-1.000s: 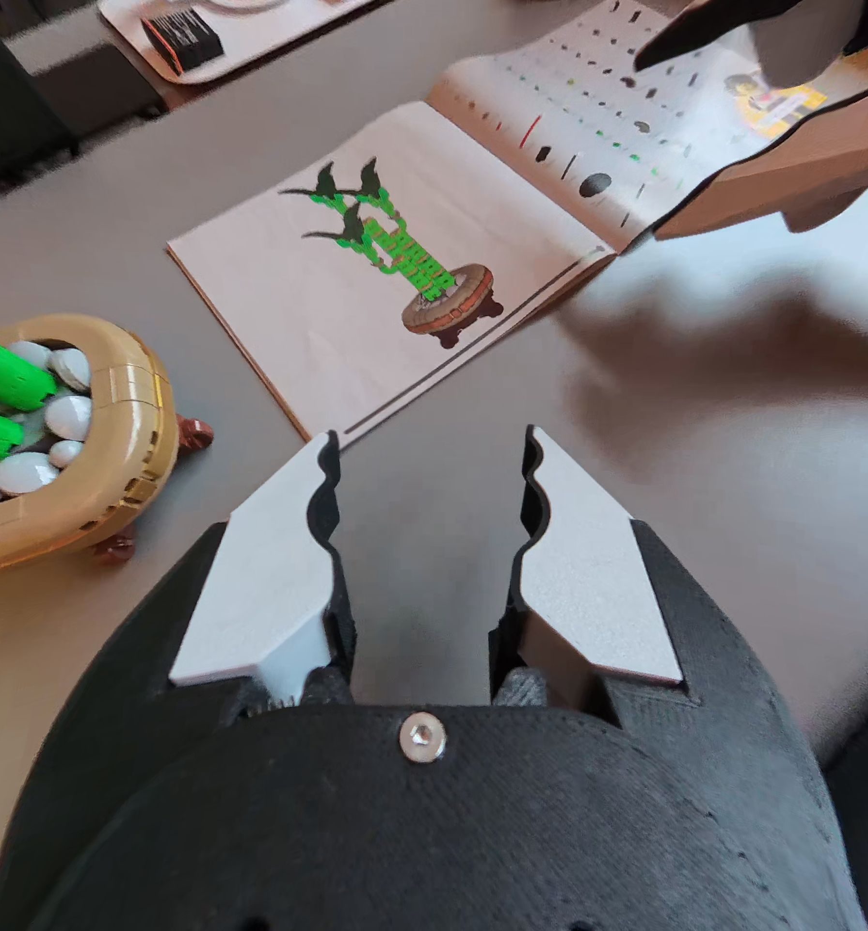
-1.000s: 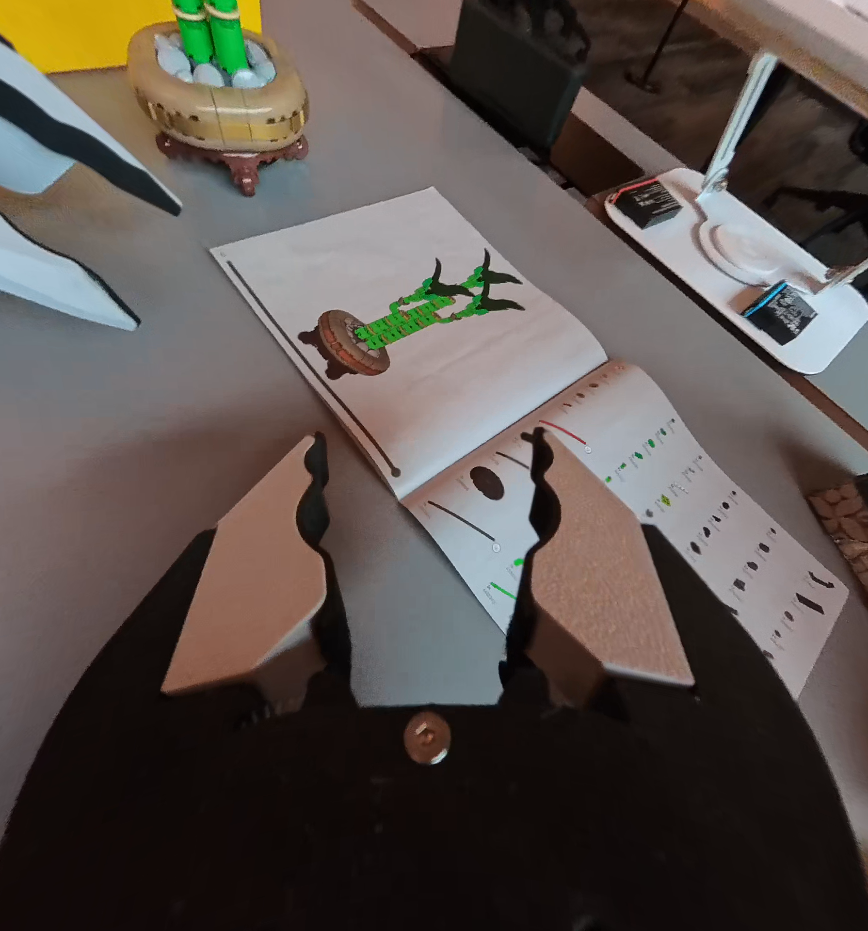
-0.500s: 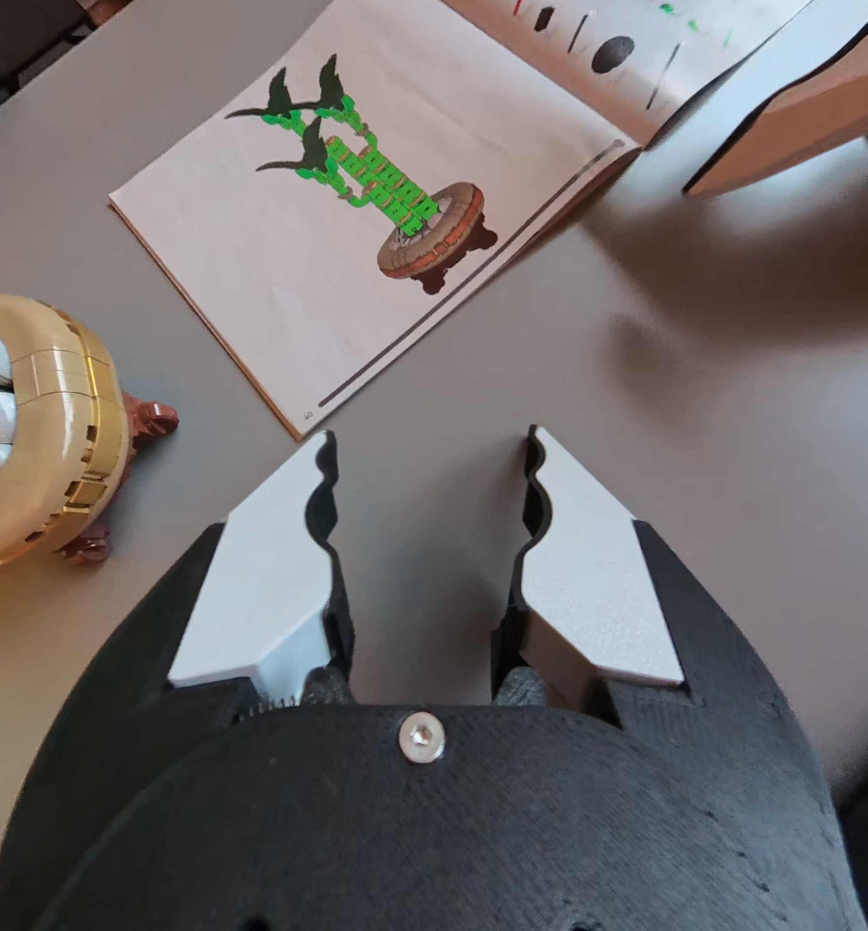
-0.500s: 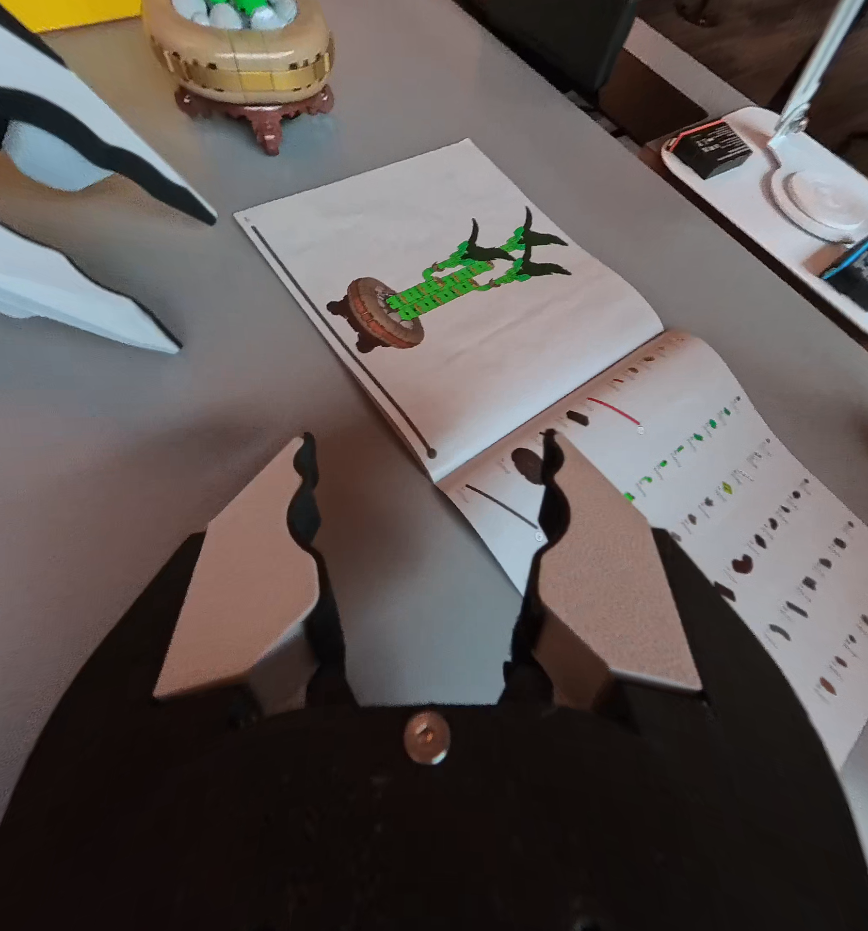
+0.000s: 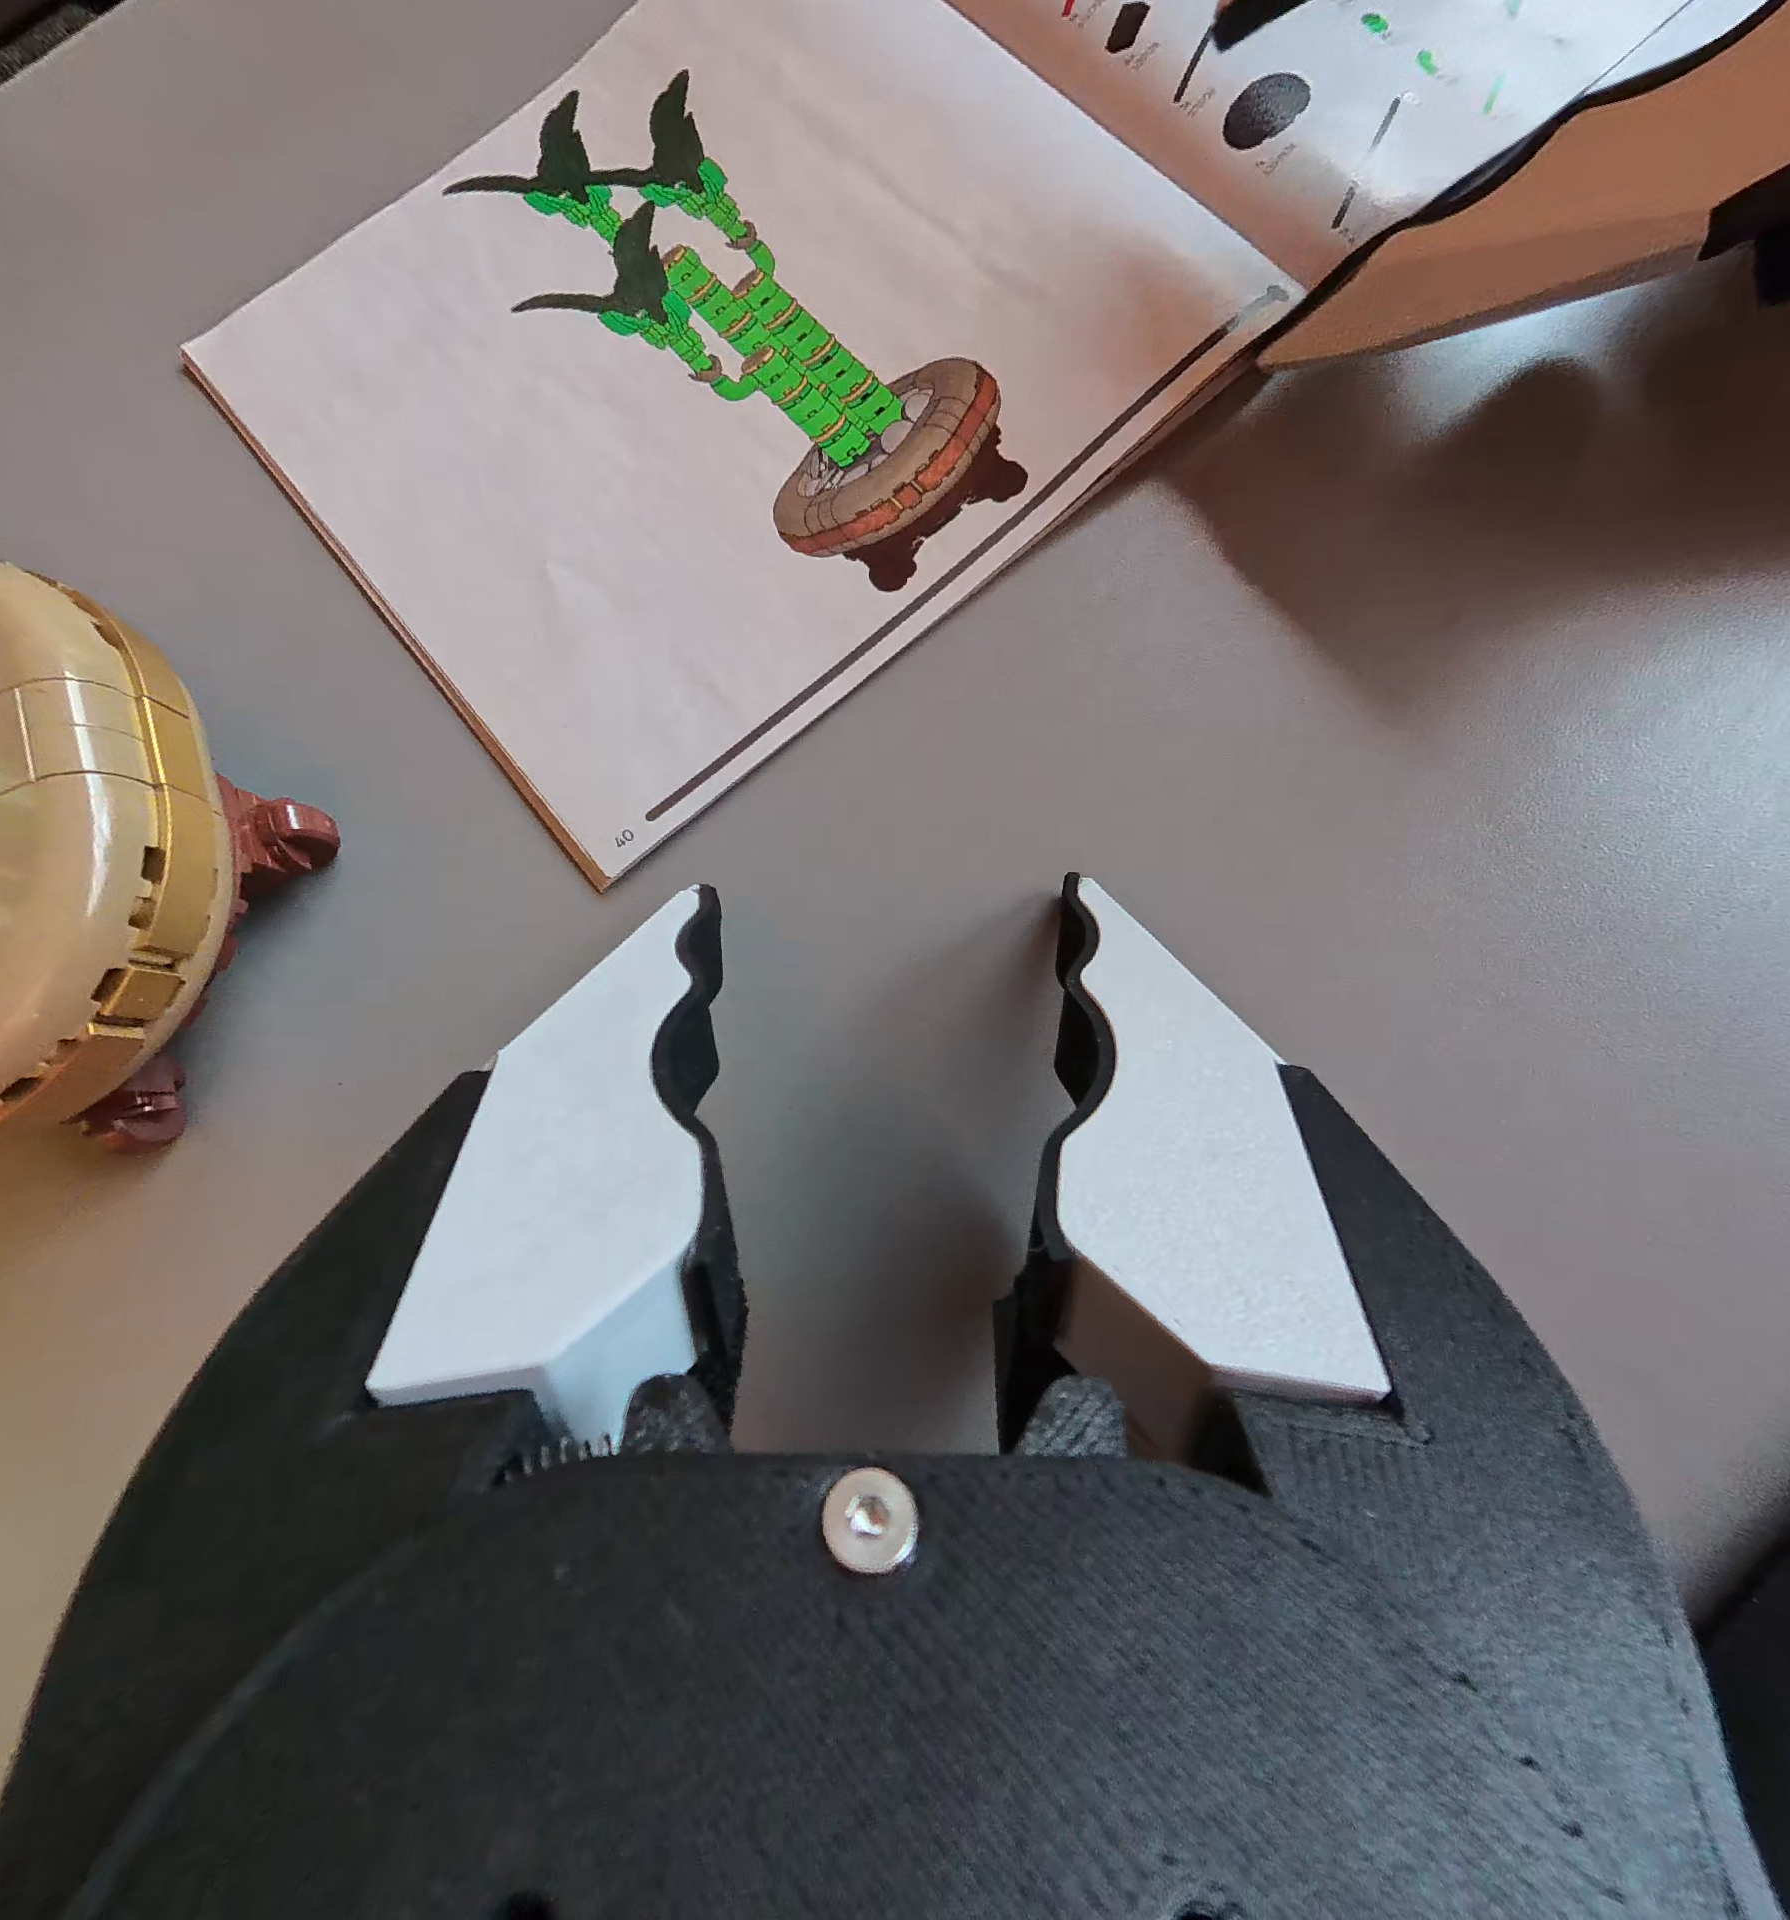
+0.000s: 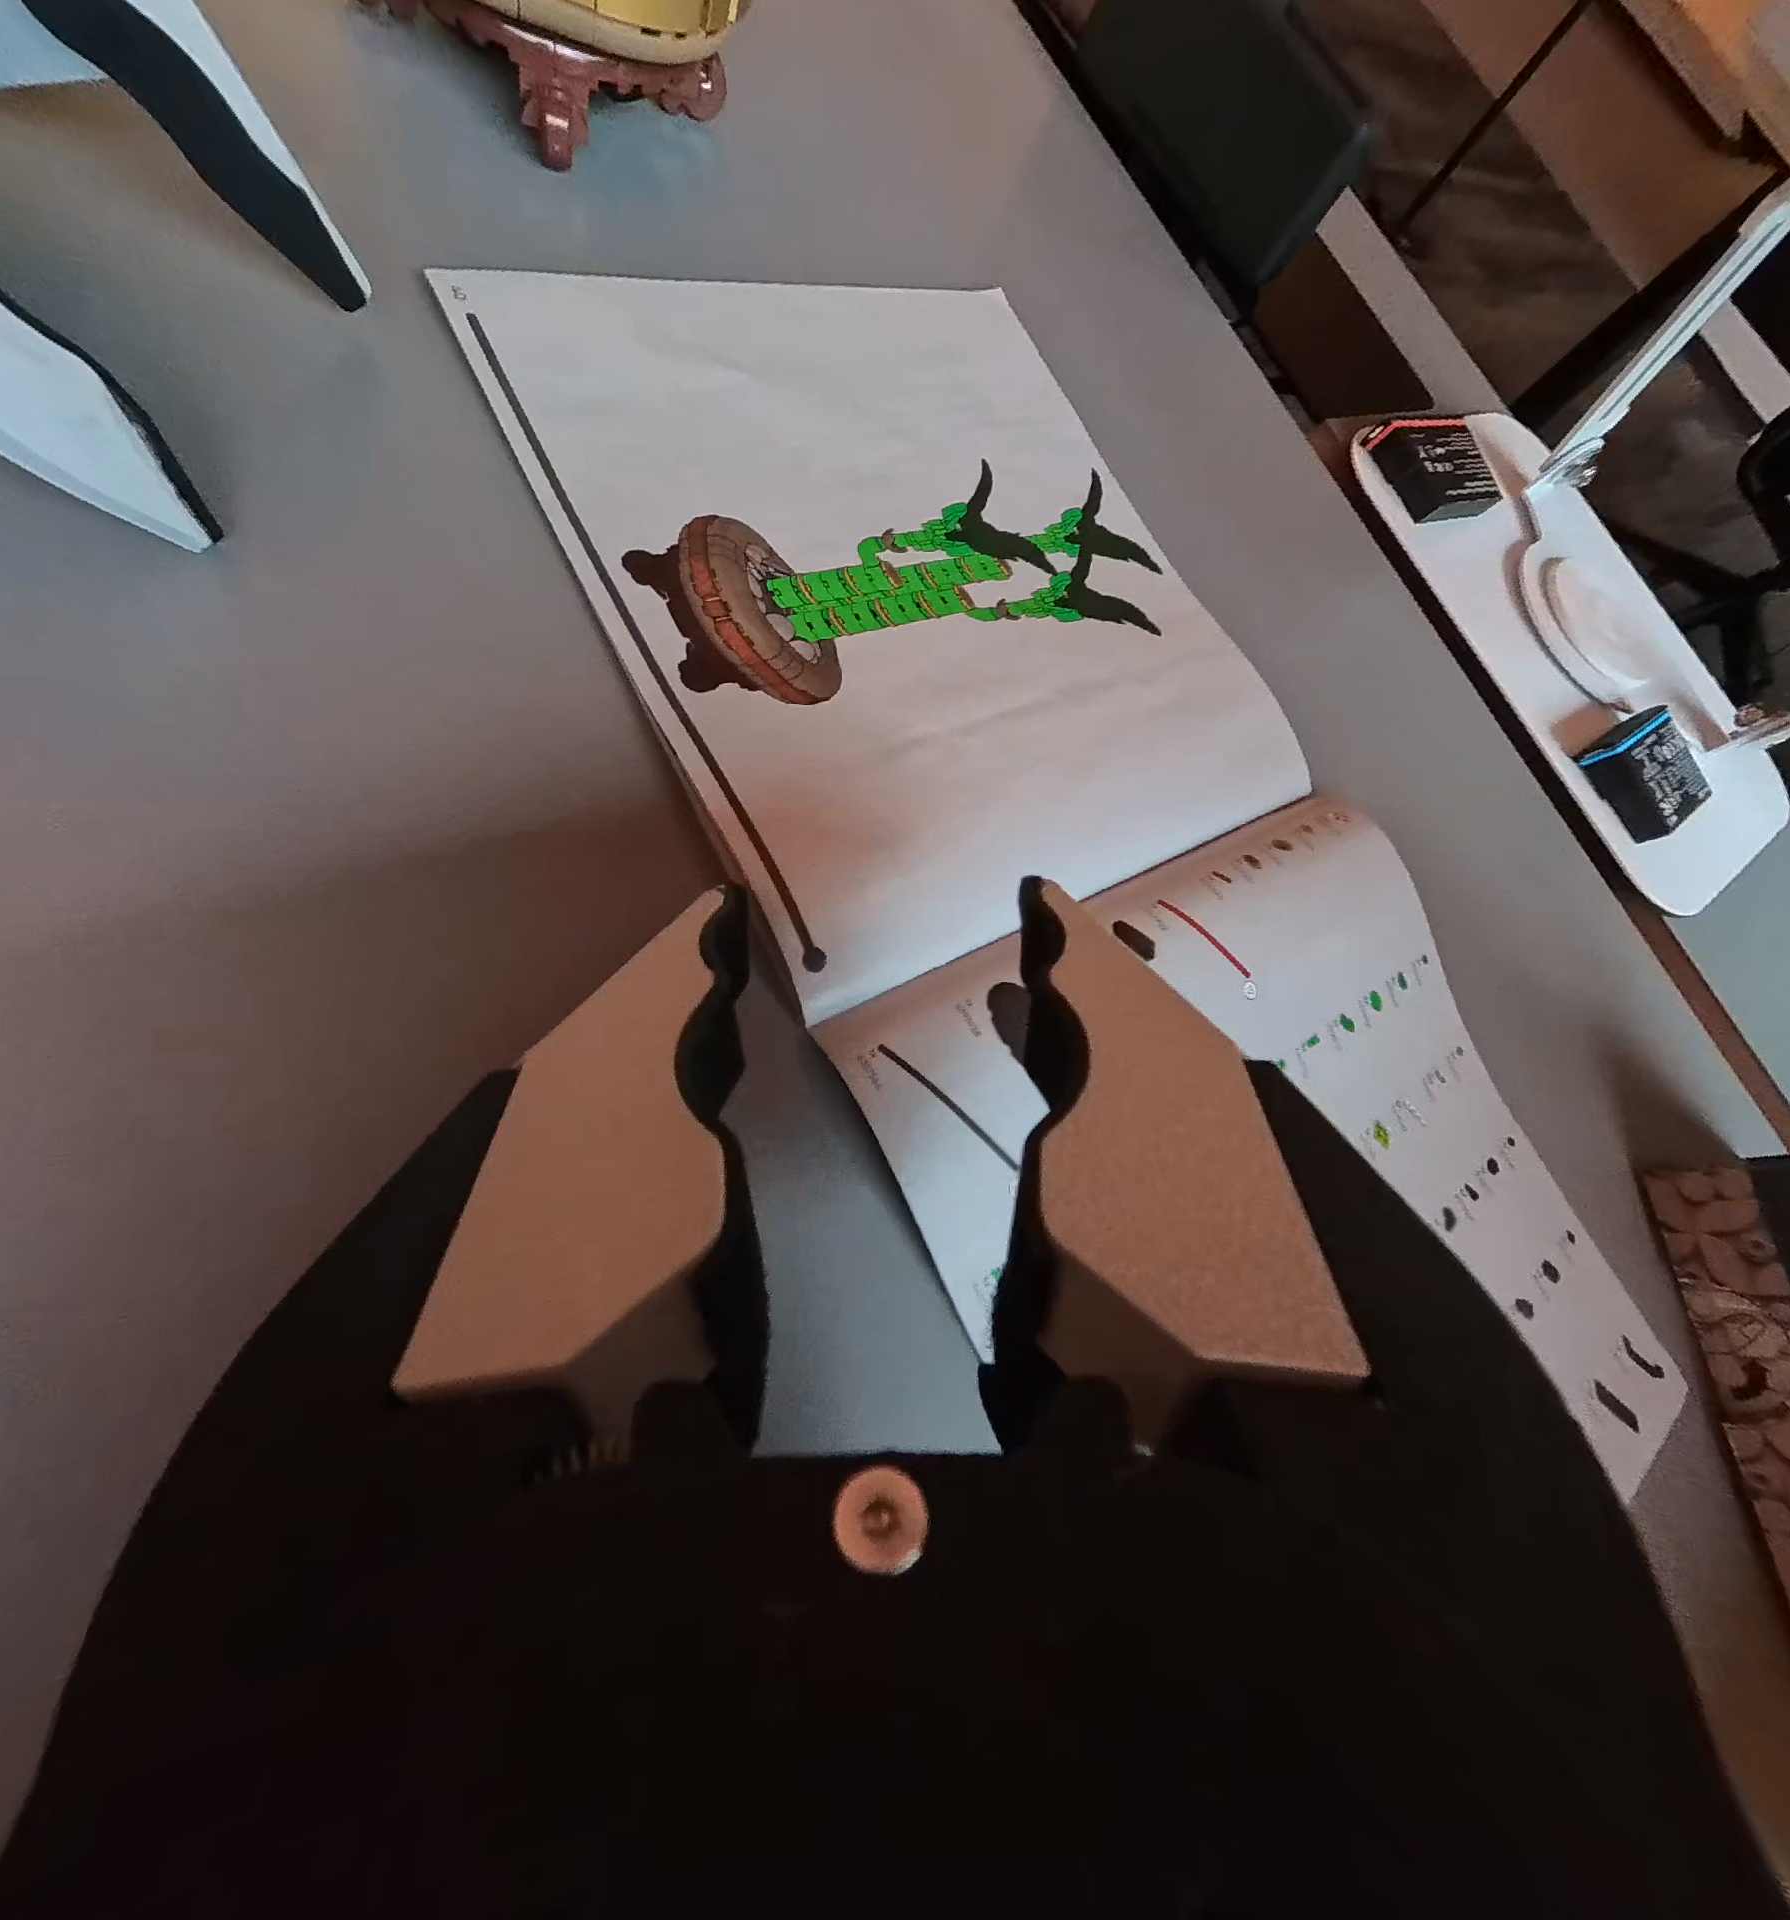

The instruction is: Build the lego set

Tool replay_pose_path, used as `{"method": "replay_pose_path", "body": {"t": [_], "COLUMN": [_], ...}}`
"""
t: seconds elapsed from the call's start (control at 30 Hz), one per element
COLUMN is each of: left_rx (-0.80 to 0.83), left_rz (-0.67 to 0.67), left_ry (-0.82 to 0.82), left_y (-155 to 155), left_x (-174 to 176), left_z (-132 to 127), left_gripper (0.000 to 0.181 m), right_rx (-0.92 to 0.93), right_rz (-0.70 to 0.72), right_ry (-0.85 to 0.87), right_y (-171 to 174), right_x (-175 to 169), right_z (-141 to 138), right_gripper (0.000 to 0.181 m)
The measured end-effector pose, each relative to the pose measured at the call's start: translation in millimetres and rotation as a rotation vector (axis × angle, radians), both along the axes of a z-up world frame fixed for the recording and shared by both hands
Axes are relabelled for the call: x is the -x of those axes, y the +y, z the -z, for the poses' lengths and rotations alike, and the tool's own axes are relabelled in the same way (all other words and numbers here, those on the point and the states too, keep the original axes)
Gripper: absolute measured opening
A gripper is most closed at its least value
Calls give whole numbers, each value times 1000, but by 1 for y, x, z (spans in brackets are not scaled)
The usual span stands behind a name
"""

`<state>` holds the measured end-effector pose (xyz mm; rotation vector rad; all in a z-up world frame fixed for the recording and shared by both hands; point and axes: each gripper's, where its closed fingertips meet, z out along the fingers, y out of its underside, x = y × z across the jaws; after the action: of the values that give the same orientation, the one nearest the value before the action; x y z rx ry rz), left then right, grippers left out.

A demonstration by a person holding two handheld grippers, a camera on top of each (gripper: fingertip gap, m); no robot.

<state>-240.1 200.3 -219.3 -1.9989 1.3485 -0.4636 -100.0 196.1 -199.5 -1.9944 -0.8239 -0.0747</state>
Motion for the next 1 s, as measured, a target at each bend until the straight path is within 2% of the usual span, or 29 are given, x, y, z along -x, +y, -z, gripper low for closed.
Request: {"method": "replay_pose_path", "body": {"t": [0.67, 0.83, 0.93, 1.0], "left_rx": [45, 45, 45, 45], "left_rz": [-9, -8, -7, -8], "left_ry": [-16, -17, -18, -16], "left_y": [-1, -1, -1, -1], "left_x": [0, 0, 0, 0], "left_z": [2, 2, 2, 2], "left_gripper": [63, 63, 62, 62], "right_rx": [-29, -60, -42, -29], "right_rz": [49, 43, 30, 26], "right_ry": [50, 86, 77, 72], "right_y": [-1, -1, -2, -2], "right_x": [-16, -14, -12, -10], "right_z": [-10, -19, -14, -11], "right_gripper": [52, 47, 45, 37]}}
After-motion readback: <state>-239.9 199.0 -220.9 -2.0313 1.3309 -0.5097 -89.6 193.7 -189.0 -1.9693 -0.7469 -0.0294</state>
